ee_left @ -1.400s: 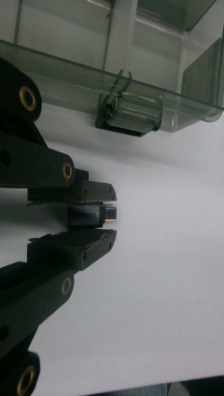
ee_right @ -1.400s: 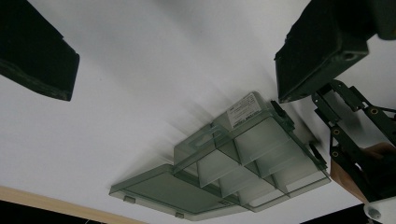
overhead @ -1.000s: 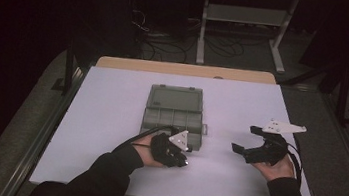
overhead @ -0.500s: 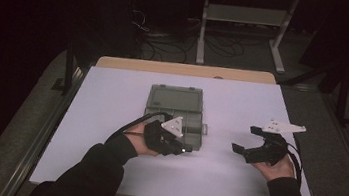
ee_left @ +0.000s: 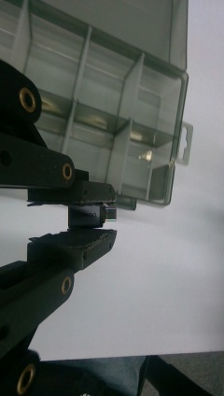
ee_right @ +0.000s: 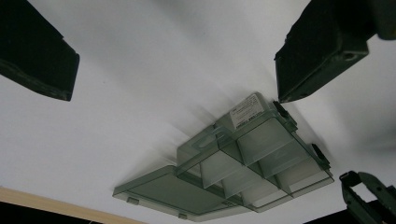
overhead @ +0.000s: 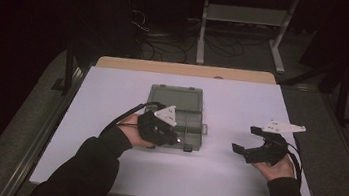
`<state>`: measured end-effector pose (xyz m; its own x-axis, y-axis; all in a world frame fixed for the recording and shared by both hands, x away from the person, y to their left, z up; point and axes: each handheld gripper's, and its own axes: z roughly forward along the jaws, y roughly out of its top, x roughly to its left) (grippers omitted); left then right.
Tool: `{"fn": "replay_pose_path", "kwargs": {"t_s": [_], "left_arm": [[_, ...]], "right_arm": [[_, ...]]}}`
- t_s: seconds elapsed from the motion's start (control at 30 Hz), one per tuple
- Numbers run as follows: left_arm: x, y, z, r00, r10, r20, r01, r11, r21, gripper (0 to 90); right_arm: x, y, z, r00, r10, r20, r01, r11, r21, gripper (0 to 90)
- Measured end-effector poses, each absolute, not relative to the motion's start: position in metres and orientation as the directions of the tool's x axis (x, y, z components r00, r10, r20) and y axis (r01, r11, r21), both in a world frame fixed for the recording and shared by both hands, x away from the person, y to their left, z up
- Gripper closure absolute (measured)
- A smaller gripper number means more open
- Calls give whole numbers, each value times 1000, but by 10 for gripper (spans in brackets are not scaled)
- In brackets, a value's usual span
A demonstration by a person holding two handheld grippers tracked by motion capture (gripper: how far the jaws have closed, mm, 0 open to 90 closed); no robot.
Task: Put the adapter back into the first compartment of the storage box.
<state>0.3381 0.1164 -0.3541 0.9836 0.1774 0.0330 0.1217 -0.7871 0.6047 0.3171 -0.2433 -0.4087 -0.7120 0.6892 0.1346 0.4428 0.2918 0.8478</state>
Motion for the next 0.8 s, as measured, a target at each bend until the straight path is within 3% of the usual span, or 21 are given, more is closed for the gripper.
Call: {"fn": "replay_pose_path", "kwargs": {"t_s": [0.8], "left_arm": [[371,153,-338,952,303,51,214,-774,596,764]], "right_arm": [[317,-242,-409,-715,686,135,445,298,845,0]]}}
